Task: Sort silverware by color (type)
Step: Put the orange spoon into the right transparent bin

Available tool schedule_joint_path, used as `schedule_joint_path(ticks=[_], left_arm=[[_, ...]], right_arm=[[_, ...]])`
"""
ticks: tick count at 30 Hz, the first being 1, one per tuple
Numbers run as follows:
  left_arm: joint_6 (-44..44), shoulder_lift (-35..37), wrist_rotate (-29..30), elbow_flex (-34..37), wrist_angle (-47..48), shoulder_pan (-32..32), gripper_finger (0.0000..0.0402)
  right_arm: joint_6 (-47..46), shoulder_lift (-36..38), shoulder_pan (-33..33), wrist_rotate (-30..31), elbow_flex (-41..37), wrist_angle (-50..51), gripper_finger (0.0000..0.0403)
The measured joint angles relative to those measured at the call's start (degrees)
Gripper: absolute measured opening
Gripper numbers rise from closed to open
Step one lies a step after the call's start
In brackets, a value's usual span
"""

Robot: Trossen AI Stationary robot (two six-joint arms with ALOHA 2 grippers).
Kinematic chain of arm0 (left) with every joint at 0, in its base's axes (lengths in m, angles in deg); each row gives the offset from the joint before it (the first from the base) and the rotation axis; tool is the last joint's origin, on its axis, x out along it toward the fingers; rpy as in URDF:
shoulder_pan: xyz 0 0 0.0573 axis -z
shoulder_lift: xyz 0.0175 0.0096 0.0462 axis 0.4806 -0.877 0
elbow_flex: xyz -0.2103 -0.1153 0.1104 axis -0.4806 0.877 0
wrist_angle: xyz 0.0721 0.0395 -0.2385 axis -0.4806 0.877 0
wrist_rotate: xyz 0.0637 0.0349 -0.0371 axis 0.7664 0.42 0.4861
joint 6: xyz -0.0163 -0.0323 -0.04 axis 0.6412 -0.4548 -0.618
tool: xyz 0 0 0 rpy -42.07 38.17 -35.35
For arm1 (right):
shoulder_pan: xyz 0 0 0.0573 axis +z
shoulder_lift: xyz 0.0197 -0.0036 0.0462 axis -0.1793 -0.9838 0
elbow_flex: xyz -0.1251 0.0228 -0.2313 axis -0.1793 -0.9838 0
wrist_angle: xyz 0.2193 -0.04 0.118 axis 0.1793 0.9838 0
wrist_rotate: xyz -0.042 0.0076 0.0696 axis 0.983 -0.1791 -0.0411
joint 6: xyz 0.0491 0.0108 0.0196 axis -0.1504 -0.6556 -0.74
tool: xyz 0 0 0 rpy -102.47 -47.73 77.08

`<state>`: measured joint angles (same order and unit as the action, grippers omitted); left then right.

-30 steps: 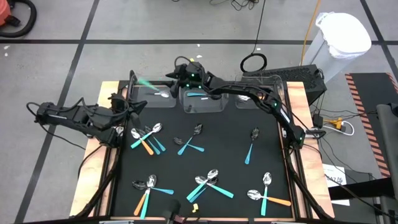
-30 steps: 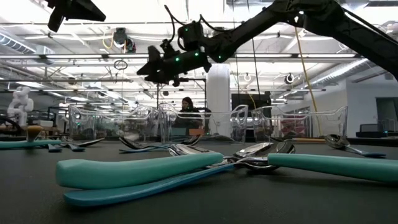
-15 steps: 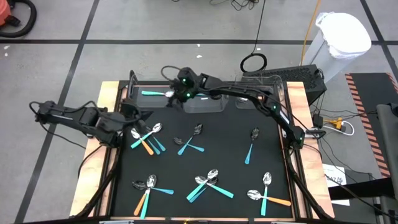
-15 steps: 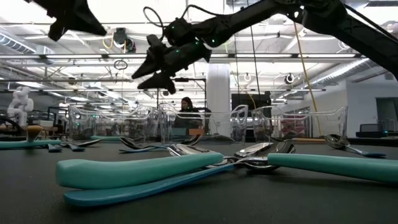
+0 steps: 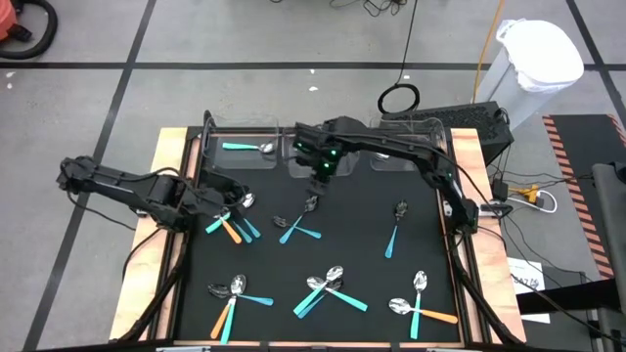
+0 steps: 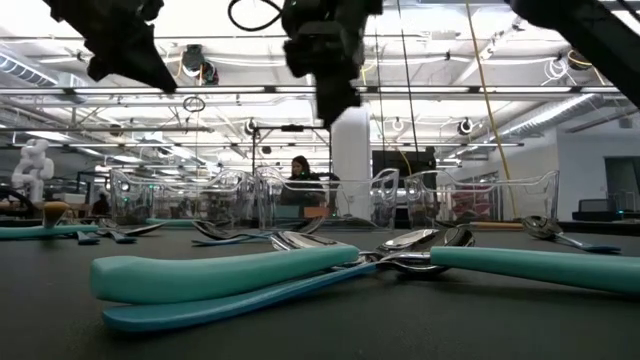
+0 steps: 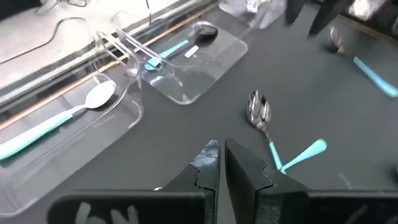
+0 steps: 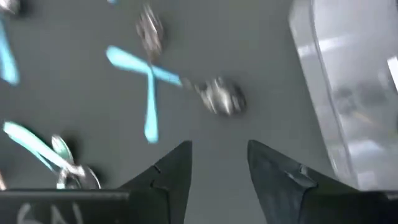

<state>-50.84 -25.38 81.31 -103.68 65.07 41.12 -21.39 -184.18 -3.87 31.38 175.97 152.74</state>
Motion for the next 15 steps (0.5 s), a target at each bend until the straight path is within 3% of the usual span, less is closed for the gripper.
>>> schedule_joint_path(ticks=[8, 15], left_arm=[[1.4, -4.6, -2.6, 0.0, -1.5, 0.0, 0.0027], [8.2, -9.1, -11.8, 0.0, -10.1, 0.0, 0.0027]], right_arm=[[-12.6, 8.4, 5.7, 0.4, -9.8, 7.1, 0.015], [-31.8, 21.5, 15.3, 0.5, -29.0, -2.3, 0.015]])
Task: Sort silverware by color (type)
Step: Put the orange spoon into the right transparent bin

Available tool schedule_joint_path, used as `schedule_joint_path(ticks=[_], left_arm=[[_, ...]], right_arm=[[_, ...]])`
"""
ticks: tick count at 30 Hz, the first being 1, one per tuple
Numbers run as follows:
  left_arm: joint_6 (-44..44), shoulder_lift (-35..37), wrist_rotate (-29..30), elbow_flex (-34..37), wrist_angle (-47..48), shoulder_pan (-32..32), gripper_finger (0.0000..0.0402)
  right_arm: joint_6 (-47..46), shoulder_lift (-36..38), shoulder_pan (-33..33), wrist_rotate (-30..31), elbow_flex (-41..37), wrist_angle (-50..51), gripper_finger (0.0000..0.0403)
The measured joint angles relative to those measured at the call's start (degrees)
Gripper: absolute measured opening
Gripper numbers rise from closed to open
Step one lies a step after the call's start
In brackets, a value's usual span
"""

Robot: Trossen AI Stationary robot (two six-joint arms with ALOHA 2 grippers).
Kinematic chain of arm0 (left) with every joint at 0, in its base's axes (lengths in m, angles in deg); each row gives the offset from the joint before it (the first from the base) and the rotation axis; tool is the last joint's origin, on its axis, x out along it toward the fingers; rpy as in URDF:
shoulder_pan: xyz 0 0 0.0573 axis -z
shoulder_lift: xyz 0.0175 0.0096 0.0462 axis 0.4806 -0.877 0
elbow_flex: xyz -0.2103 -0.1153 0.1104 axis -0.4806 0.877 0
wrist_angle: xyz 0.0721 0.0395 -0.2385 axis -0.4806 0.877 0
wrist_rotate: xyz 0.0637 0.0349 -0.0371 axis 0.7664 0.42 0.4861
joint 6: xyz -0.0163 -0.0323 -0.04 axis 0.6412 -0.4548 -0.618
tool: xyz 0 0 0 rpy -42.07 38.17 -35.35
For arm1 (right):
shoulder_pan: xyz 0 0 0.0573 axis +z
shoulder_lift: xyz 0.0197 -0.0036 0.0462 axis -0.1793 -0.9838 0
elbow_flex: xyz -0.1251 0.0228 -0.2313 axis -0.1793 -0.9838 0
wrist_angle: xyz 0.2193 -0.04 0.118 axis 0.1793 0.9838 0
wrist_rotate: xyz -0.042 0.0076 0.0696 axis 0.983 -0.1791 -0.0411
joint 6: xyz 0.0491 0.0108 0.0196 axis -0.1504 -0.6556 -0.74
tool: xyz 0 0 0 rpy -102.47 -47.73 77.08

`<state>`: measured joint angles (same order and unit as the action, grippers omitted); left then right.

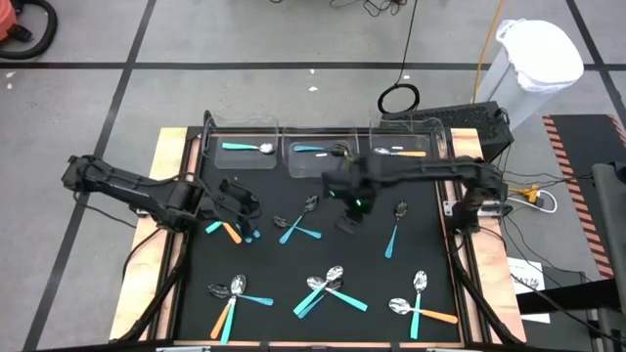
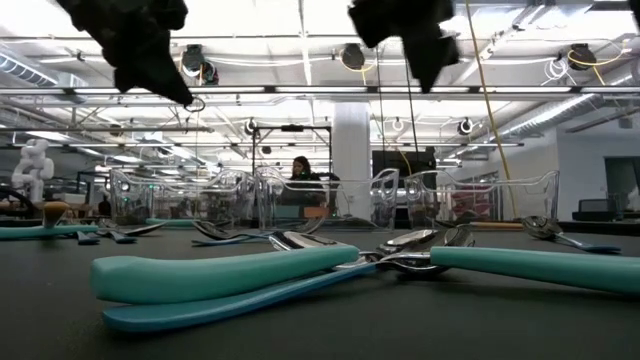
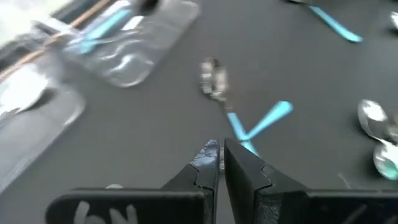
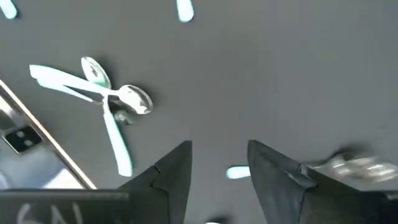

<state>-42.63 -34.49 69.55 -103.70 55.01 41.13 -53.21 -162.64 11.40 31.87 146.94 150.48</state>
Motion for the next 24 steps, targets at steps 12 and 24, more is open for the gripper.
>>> schedule_joint_path(ticks=[12, 24], left_arm=[[14.2, -8.8, -5.1, 0.0, -21.1, 0.0, 0.0027], [15.8, -9.1, -5.9, 0.0, -21.1, 0.0, 0.0027]], right_arm=[[-19.3, 10.5, 25.0, -0.4, -21.5, -15.5, 0.0138], [-30.9, 6.8, 35.3, -3.4, -30.4, -24.3, 0.0133]])
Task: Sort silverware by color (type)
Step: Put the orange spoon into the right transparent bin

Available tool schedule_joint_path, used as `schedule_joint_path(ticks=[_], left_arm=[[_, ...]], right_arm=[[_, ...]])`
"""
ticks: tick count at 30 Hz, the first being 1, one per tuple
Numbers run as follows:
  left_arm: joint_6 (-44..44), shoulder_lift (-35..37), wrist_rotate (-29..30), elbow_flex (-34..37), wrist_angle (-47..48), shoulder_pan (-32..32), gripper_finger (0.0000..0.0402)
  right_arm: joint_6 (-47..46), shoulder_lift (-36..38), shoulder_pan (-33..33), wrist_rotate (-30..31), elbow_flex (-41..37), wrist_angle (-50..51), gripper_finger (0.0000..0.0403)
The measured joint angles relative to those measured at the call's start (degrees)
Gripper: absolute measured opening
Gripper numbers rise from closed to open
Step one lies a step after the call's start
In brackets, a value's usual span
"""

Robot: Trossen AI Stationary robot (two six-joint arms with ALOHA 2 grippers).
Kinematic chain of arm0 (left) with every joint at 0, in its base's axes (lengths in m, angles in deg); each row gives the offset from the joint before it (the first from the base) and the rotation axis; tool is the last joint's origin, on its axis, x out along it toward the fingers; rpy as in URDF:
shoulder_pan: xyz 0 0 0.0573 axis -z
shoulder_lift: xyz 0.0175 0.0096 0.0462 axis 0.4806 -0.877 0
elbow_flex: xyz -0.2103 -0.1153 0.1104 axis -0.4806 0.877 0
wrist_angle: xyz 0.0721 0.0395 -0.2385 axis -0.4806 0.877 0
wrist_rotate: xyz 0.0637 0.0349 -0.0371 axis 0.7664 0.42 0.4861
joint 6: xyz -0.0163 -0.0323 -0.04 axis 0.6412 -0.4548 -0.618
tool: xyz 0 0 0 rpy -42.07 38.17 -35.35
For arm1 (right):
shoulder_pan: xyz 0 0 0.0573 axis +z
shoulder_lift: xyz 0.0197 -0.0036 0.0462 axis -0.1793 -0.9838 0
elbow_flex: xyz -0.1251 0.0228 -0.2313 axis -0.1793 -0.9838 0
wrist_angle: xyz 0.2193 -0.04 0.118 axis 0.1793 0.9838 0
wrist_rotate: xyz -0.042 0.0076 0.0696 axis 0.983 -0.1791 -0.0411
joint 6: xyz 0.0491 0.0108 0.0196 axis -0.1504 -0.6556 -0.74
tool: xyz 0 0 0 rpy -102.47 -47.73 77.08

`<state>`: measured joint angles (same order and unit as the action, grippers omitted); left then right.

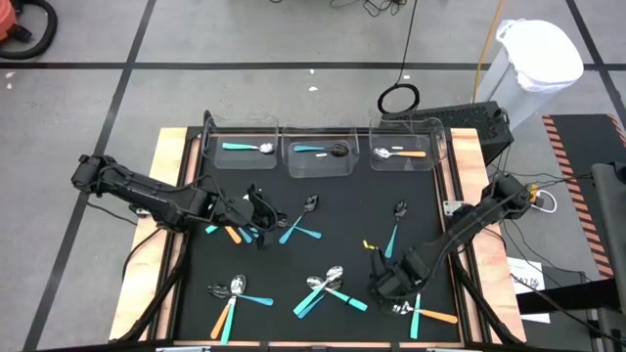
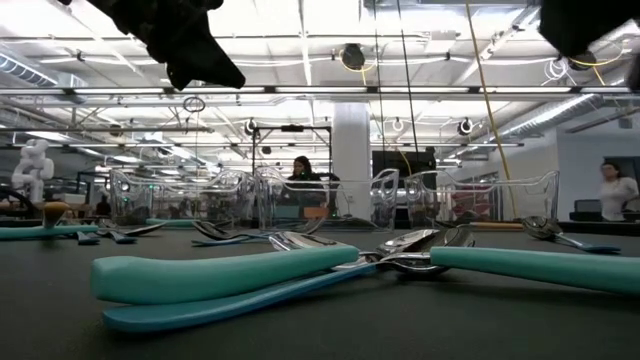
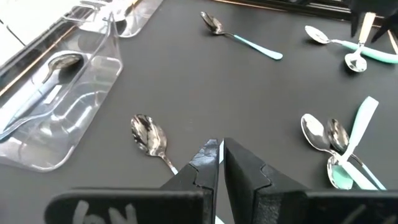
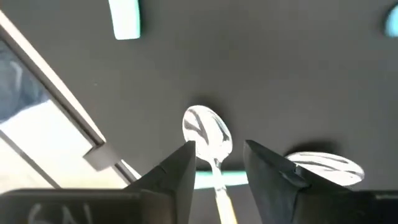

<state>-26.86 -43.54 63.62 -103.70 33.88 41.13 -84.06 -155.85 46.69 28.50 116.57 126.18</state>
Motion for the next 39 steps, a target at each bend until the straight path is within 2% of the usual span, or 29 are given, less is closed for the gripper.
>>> schedule_joint_path(ticks=[9, 25, 29, 39], left_arm=[[0.0, 0.0, -0.4, 0.0, 1.6, 0.0, 0.0027], [2.7, 0.0, 1.2, 0.0, 3.1, -0.9, 0.0027], [3.0, 0.0, 1.3, 0.0, 3.1, -1.5, 0.0027], [4.0, 0.0, 1.4, 0.0, 3.0, -2.3, 0.0027]], right_arm=[[-0.4, 0.1, 5.0, -3.9, -7.3, -7.0, 0.018], [-6.2, -0.2, 9.1, -4.2, -15.7, -18.6, 0.0174], [-6.3, -0.2, 9.1, -4.1, -16.2, -18.6, 0.015], [-6.9, 0.0, 9.4, -4.8, -17.5, -19.1, 0.0028]])
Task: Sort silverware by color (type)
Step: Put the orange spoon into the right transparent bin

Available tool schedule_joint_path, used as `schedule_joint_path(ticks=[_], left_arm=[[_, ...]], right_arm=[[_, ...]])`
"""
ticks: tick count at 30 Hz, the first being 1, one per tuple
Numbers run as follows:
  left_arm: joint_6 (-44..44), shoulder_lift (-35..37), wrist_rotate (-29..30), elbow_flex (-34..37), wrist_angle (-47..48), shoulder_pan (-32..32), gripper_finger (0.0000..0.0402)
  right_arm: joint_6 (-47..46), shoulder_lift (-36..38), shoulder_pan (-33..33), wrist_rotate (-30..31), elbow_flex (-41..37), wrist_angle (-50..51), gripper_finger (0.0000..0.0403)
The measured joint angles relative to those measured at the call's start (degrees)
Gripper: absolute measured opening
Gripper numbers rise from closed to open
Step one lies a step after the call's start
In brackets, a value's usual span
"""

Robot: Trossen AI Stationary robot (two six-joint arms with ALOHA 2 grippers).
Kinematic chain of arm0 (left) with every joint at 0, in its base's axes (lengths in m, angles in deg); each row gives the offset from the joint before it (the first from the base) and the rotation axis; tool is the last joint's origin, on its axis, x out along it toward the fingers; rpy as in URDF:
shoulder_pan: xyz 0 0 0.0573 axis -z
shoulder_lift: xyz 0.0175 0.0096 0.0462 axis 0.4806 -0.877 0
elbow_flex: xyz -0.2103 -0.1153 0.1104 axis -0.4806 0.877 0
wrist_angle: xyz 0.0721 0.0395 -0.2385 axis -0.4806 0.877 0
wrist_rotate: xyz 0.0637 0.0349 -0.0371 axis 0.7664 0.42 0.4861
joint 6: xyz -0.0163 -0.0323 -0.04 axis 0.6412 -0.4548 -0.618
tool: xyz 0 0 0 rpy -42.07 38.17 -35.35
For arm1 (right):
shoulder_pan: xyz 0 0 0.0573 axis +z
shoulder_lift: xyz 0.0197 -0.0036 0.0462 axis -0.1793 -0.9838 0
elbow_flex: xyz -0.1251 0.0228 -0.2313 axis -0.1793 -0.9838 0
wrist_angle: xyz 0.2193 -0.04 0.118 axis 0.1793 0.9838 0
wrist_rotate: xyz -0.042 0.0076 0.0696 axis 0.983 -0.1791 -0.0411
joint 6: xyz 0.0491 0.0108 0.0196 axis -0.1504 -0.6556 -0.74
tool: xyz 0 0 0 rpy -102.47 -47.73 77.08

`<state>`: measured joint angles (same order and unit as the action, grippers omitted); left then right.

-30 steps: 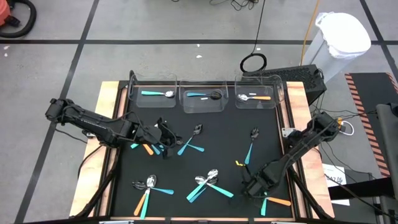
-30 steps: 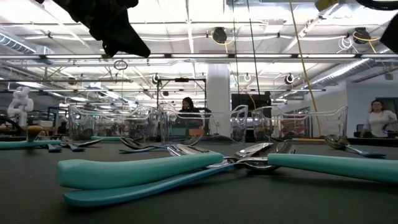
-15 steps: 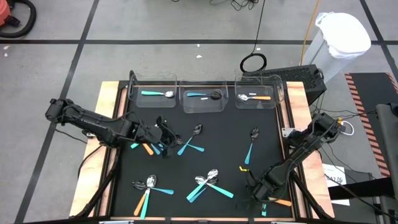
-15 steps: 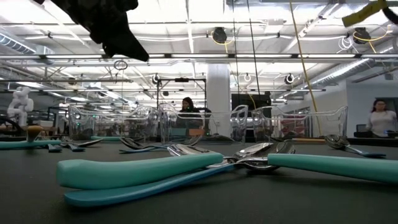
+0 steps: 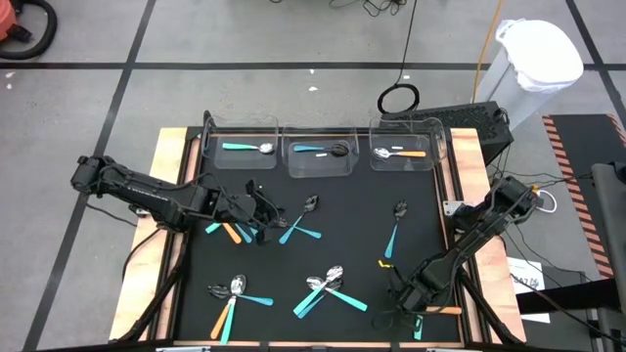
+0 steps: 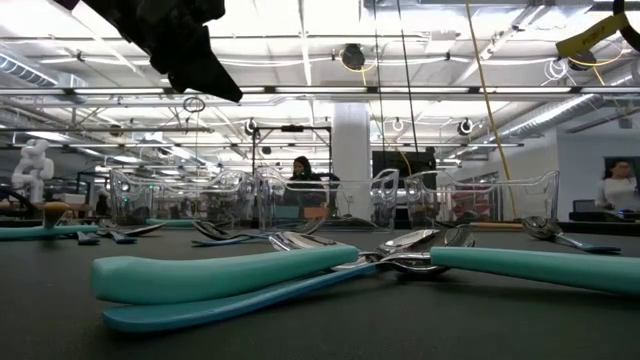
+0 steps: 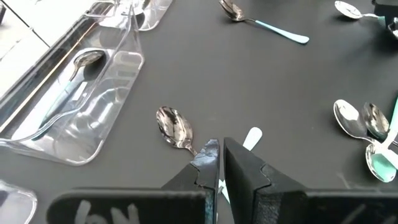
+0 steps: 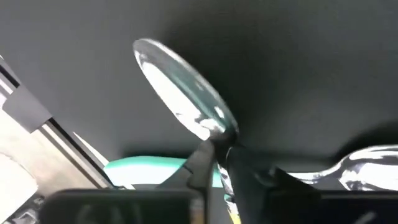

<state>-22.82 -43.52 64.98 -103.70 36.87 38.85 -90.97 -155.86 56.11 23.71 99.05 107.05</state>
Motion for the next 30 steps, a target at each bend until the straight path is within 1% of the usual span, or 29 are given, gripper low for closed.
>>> schedule_joint_path(ticks=[1, 3, 7, 9, 12, 15, 19, 25, 27, 30], left_arm=[[0.0, 0.0, 0.0, 0.0, 0.0, 0.0, 0.0027], [0.0, 0.0, 0.0, 0.0, -0.1, 0.0, 0.0027], [0.2, 0.0, 0.0, 0.0, -0.3, -0.1, 0.0027], [0.4, 0.0, 0.0, 0.0, -0.3, -0.1, 0.0027], [0.1, 0.0, 0.0, 0.0, -0.2, -0.1, 0.0027], [0.0, 0.0, 0.0, 0.0, -0.2, -0.1, 0.0027], [0.0, 0.0, 1.0, 0.0, -0.6, -0.2, 0.0027], [2.2, 0.0, 1.5, 0.0, -3.5, -1.6, 0.0027], [2.9, 0.0, 1.5, 0.0, -4.9, -2.2, 0.0027], [2.9, 0.0, 1.5, 0.0, -6.4, -2.7, 0.0027]], right_arm=[[-0.7, 0.0, 0.0, 0.0, 0.0, -0.1, 0.0018], [-3.0, 0.0, -0.2, 0.5, 0.0, -0.4, 0.0009], [-8.3, 0.0, -0.8, 3.6, 0.0, -2.9, 0.0012], [-8.7, 0.0, -1.3, 4.1, 0.3, -3.8, 0.0009], [-5.5, 0.1, -2.1, 5.9, 2.1, -3.5, 0.0003], [-0.3, 1.1, -3.5, 10.7, 4.5, -1.5, 0.0002], [4.1, 3.8, -5.8, 18.7, 8.9, 5.6, 0.0002], [7.2, 6.9, -8.9, 33.9, 14.2, 16.5, 0.0002], [8.4, 7.5, -9.8, 37.9, 15.1, 18.6, 0.0002], [12.7, 8.6, -11.9, 42.4, 15.6, 19.4, 0.0002]])
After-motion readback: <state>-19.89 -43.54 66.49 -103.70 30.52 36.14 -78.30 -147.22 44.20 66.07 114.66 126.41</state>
